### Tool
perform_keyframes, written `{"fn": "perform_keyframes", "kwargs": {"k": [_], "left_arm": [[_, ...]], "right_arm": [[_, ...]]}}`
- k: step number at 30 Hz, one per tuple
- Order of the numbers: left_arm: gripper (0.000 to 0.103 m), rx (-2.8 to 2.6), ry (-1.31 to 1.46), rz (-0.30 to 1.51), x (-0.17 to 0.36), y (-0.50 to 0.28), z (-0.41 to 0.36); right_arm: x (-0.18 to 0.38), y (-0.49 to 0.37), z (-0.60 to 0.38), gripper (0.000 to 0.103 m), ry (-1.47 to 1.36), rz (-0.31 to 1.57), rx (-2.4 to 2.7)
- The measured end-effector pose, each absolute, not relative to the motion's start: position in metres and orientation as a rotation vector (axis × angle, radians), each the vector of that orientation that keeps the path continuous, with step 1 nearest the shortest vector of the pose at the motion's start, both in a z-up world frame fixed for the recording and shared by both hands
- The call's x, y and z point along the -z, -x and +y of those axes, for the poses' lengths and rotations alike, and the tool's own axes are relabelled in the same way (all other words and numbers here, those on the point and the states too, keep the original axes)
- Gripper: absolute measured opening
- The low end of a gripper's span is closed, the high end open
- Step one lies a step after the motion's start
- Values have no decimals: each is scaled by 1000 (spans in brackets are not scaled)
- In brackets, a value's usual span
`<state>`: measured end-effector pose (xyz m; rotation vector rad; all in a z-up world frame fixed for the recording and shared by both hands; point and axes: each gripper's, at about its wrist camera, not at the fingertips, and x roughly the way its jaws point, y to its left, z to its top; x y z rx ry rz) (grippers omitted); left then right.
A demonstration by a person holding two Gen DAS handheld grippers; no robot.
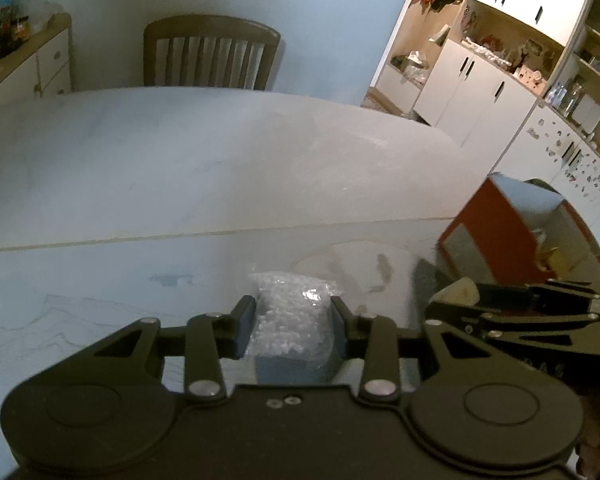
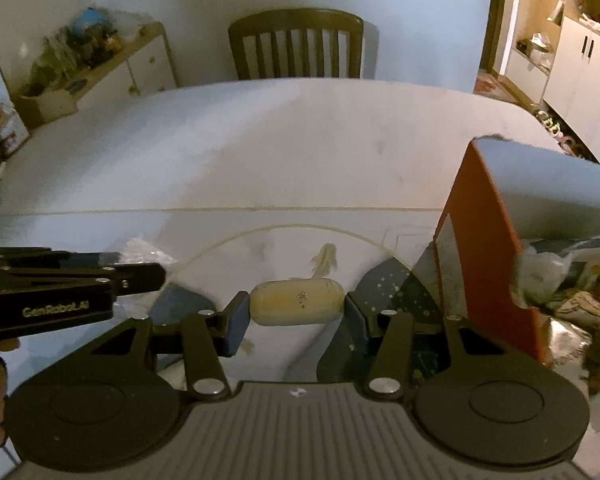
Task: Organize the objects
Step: 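Grasp clear plastic bag with left tool while right tool grasps cream figurine, then carry plastic bag and cream figurine into red box and open both tools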
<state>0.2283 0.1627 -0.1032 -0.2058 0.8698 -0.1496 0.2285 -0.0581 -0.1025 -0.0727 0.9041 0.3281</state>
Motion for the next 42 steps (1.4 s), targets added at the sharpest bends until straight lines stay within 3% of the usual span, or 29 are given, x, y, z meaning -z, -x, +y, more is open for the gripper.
{"fn": "perform_keyframes", "kwargs": {"k": [27, 42], "left_arm": [[38, 280, 188, 779, 5, -181, 61], [38, 336, 159, 788, 9, -195, -31]], "right_arm": [[6, -165, -143, 51, 74, 817, -378], [4, -174, -247, 51, 41, 798, -327]]}}
